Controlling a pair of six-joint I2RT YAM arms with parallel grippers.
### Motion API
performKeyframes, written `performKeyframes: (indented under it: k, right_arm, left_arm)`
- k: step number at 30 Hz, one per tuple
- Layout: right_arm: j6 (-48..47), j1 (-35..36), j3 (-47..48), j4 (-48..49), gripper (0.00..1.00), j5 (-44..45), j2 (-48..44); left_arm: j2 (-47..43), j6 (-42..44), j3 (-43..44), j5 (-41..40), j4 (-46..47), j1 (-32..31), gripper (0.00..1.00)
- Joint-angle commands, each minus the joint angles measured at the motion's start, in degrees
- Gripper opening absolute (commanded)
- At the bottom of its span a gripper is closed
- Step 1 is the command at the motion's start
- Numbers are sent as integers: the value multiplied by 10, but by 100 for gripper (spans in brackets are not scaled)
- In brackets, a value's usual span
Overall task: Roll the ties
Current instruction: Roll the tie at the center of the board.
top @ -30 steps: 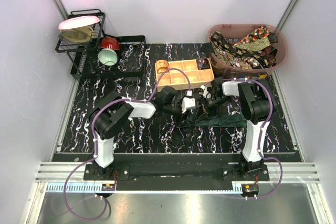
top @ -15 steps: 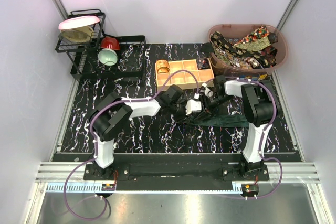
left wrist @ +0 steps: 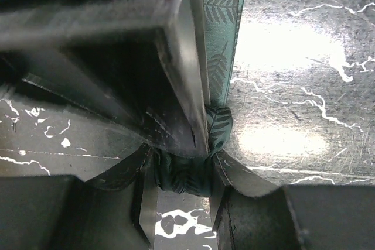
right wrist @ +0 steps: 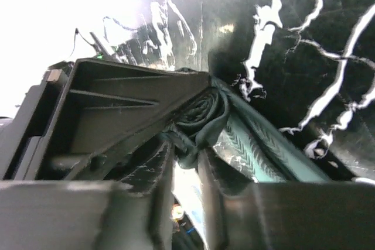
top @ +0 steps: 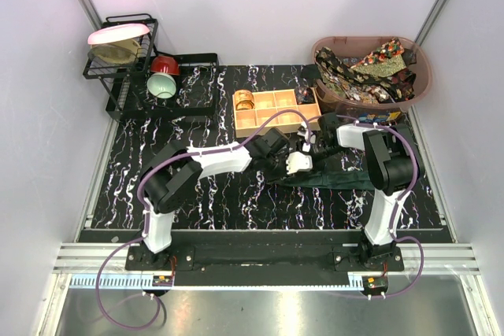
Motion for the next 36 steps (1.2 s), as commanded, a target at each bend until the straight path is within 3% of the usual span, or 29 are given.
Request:
performKeyframes:
  k: [1,2,3,9,10,14,21,24,26,30,32,36]
  right_arm:
    - [16,6,-2,35,12,-24,8]
    - [14,6,-3,33,1,-18,9]
    - [10,2,-3,29,0,-18,11]
    - [-26,-24,3,-25,0,56,45]
    - [-31,-28,9,-40,0,64,57]
    - [-41,-34,17,-57,0,102,69]
    - [-48,-33,30,-73,0,145,90]
    - [-46,-33,31,-75,0,148,99]
    - [-45,-33,31,-75,0,150,99]
    - [-47,-33,35,-76,0,142,103]
    - [-48,-33,38,-76,0,127,103]
    - [-58,-41,44,-91,22,89,72]
  left_arm:
    - [36,0,1,-47,-70,0,32]
    - [35,-2,1,-47,-67,1,33]
    - [35,-7,0,-45,-66,2,37]
    - [-17,-41,-54,54,19,33,63]
    - [-26,-42,-64,90,55,39,69]
    - [-58,-60,-120,154,170,57,81]
    - [-25,-124,-145,220,325,74,87]
    - [-4,-157,-152,240,402,74,85]
    - [13,-154,-139,242,401,74,81]
    - [29,-139,-128,247,387,71,67]
    - [29,-115,-120,235,343,67,51]
    - [14,-52,-86,156,186,56,33]
